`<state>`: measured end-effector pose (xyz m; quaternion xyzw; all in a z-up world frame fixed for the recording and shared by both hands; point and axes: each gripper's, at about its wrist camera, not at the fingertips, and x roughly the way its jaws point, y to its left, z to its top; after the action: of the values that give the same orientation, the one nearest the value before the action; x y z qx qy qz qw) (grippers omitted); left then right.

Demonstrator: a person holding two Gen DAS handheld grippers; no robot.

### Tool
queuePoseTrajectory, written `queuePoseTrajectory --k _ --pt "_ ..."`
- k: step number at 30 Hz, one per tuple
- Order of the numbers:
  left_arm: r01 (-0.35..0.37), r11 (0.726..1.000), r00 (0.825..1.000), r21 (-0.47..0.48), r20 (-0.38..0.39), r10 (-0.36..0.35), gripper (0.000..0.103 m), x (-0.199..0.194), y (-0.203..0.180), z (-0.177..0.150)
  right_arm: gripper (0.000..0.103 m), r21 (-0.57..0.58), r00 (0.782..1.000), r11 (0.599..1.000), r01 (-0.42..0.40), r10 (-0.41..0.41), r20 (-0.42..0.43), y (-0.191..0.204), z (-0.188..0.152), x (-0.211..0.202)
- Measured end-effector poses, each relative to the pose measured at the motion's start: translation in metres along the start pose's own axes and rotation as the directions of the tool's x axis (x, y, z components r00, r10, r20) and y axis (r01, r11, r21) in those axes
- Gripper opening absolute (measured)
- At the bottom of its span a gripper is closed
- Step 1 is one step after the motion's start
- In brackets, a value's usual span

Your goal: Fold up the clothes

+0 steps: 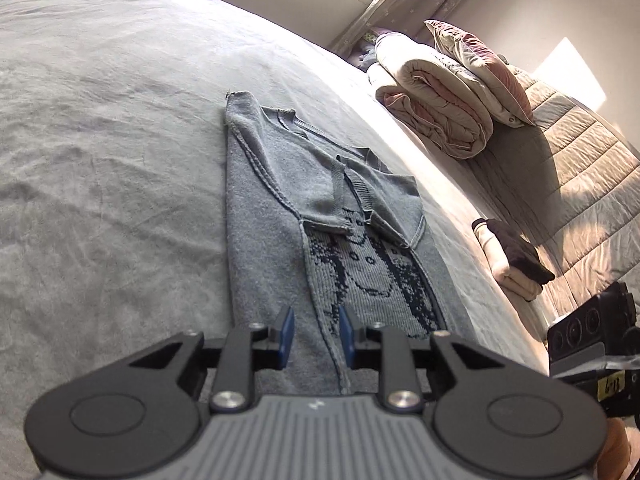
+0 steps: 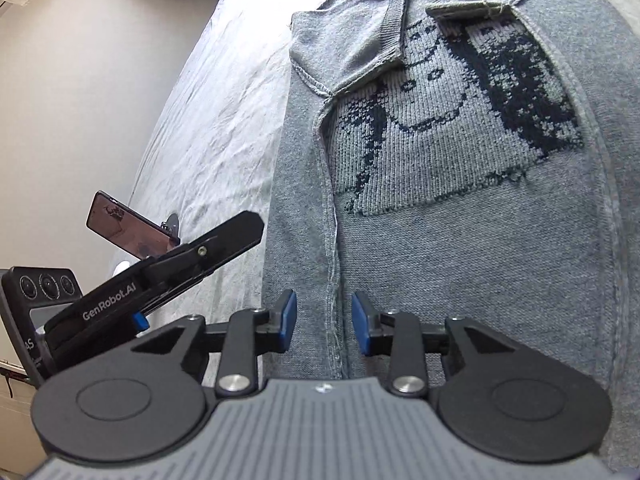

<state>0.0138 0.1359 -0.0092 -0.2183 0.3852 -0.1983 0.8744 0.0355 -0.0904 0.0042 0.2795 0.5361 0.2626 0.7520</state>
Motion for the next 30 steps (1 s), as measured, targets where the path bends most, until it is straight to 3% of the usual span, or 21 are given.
queuePoseTrajectory --k 3,8,11,13,14,15,16,26,30 --pt "-0.002 1.000 1.000 -0.020 0.008 0.002 0.017 0.013 0.004 0.002 0.005 -0.009 0.999 0.999 0.033 -0.032 0.003 -0.003 -0.005 0.009" --pt "0.004 0.998 1.000 -0.058 -0.010 -0.004 0.017 0.033 0.007 0.013 0.004 0.020 0.999 1.000 0.018 -0.019 0.045 -0.019 -0.010 -0.009" --pt "0.005 0.999 1.000 -0.037 -0.014 -0.005 0.017 0.043 0.003 0.017 0.010 0.039 0.999 0.999 -0.004 0.003 0.038 -0.031 -0.002 -0.013" --pt "0.003 1.000 1.000 -0.026 -0.008 -0.003 0.017 0.046 0.001 0.016 0.021 0.073 0.997 0.997 -0.016 0.010 0.075 -0.038 0.012 -0.018" --pt "0.002 1.000 1.000 -0.027 -0.005 -0.002 0.017 0.047 0.001 0.015 0.028 0.091 0.995 0.996 -0.020 0.010 0.103 -0.041 0.020 -0.021" --pt "0.001 1.000 1.000 -0.025 -0.002 -0.001 0.017 0.047 0.002 0.014 0.047 0.109 0.990 0.994 -0.020 0.004 0.141 -0.044 0.030 -0.024" --pt "0.001 1.000 1.000 -0.020 0.002 -0.001 0.017 0.046 0.002 0.014 0.051 0.121 0.984 0.993 -0.014 -0.008 0.178 -0.046 0.040 -0.025" --pt "0.031 0.999 0.999 0.006 -0.008 -0.031 0.017 0.054 0.001 0.011 0.051 0.093 0.941 0.990 0.104 -0.128 0.313 -0.041 0.146 0.007" --pt "0.040 0.999 0.999 -0.005 -0.010 -0.040 0.017 0.057 0.001 0.010 0.050 0.155 0.934 0.986 0.064 -0.114 0.339 -0.056 0.170 0.026"
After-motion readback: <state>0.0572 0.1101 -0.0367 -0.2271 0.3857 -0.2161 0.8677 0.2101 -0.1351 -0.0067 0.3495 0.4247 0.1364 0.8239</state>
